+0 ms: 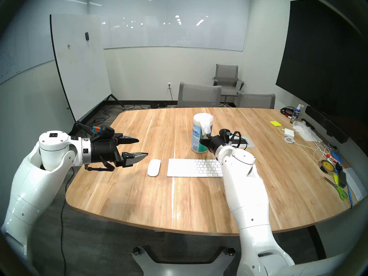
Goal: Wipe the keyboards and mice with a disinfecting wipe, then set the wipe down
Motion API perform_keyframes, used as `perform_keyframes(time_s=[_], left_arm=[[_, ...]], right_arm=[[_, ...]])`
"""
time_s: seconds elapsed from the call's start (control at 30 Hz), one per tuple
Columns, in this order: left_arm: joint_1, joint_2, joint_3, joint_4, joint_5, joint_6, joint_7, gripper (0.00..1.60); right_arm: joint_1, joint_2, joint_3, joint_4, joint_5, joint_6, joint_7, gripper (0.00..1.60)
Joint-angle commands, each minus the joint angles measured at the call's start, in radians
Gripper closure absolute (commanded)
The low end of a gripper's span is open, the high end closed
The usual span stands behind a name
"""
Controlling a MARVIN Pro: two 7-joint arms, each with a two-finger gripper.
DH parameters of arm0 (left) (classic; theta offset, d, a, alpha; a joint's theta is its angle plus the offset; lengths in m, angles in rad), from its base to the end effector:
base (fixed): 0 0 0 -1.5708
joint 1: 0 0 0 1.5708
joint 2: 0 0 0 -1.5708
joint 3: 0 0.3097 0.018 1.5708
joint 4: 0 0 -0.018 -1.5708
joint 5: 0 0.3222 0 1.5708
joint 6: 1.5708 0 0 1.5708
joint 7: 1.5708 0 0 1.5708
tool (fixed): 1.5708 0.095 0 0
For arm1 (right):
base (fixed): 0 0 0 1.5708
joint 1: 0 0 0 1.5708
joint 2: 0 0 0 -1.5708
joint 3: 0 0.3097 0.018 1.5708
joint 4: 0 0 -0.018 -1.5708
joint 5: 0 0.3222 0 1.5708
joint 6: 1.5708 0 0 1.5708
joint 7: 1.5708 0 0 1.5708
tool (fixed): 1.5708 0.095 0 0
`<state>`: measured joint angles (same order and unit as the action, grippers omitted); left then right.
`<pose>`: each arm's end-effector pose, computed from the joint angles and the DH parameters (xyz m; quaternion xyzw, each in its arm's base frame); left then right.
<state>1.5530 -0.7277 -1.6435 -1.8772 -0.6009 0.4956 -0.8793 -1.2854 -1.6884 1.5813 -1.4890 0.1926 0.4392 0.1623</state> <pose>0.3836 0.1143 -0.1608 0.7225 -0.3816 0.5136 0.2619 0.5129 0.0647 -0.2581 -0.7623 0.0199 -0.6151 0.2006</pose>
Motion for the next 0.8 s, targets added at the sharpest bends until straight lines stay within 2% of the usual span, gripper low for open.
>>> perform_keyframes(time_s=[0.0, 0.03, 0.1, 0.13, 0.17, 0.5, 0.77], left_arm=[[-0.001, 0.002, -0.008, -0.007, -0.003, -0.001, -0.002, 0.0], [-0.001, 0.002, -0.008, -0.007, -0.003, -0.001, -0.002, 0.0], [-0.001, 0.002, -0.008, -0.007, -0.003, -0.001, -0.002, 0.0], [-0.001, 0.002, -0.008, -0.007, -0.003, -0.001, -0.002, 0.0], [-0.001, 0.002, -0.008, -0.007, -0.003, -0.001, -0.002, 0.0], [-0.001, 0.002, -0.008, -0.007, -0.003, -0.001, -0.002, 0.0], [-0.002, 0.002, -0.008, -0.007, -0.003, -0.001, -0.002, 0.0]], right_arm=[[0.029, -0.006, -0.005, -0.013, 0.001, -0.001, -0.001, 1.12], [0.03, -0.006, -0.004, -0.011, 0.001, -0.002, -0.001, 1.14], [0.03, -0.006, -0.003, -0.009, 0.002, -0.002, -0.001, 1.35], [0.029, -0.006, -0.002, -0.011, 0.002, -0.001, -0.001, 1.54], [0.028, -0.005, -0.001, -0.013, 0.003, 0.0, 0.0, 1.6], [0.009, 0.019, 0.011, -0.041, 0.011, 0.004, 0.024, 1.6], [-0.015, 0.037, 0.026, -0.134, 0.035, 0.036, 0.067, 1.6]])
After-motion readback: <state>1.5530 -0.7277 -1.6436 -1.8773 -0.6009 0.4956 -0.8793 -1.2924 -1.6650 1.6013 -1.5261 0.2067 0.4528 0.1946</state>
